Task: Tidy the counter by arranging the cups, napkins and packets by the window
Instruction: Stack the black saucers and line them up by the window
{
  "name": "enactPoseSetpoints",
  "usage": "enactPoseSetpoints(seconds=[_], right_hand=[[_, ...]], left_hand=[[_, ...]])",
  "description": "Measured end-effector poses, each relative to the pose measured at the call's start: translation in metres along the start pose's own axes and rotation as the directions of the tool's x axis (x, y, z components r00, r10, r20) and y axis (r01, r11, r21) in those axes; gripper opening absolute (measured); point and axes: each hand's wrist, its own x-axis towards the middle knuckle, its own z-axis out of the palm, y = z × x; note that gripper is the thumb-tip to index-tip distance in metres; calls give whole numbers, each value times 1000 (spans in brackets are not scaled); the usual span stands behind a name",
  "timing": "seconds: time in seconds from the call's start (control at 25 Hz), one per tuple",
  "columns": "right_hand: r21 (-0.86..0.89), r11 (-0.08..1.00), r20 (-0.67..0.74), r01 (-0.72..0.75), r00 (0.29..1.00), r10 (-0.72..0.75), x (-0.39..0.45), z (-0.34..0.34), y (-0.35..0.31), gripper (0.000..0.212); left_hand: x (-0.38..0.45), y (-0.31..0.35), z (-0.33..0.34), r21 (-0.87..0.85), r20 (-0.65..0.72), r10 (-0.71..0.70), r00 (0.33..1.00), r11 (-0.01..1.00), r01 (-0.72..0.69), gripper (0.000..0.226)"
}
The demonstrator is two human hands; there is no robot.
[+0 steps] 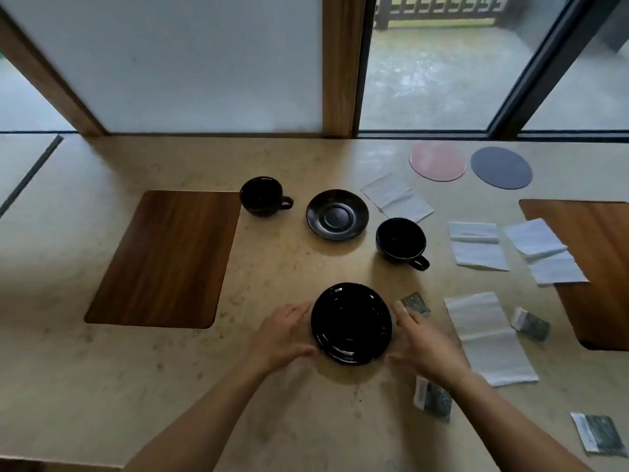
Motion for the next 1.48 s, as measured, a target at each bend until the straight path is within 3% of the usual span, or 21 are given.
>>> enactPoseSetpoints(seconds=[0.2,0.52,1.0,1.28,1.48], right_hand=[[174,985,18,16,1000,-19,12,5,-3,102],[290,957,75,-14,997,-8,22,12,-1,112],[263,964,65,39,996,-58,27,4,-10,115],[259,965,76,36,995,-57,39,-8,-19,120],[272,957,1,101,994,-105,53,-39,-31,118]], left_hand=[[8,0,6,-187,20,23,1000,982,-19,102],[6,6,5,-286,17,-23,1000,958,27,101],[6,7,-8,-282,15,-23,1000,959,26,100],[12,9,-33,-370,12,-29,1000,928,31,99],[30,11,-74,-412,-24,25,999,911,-32,94]])
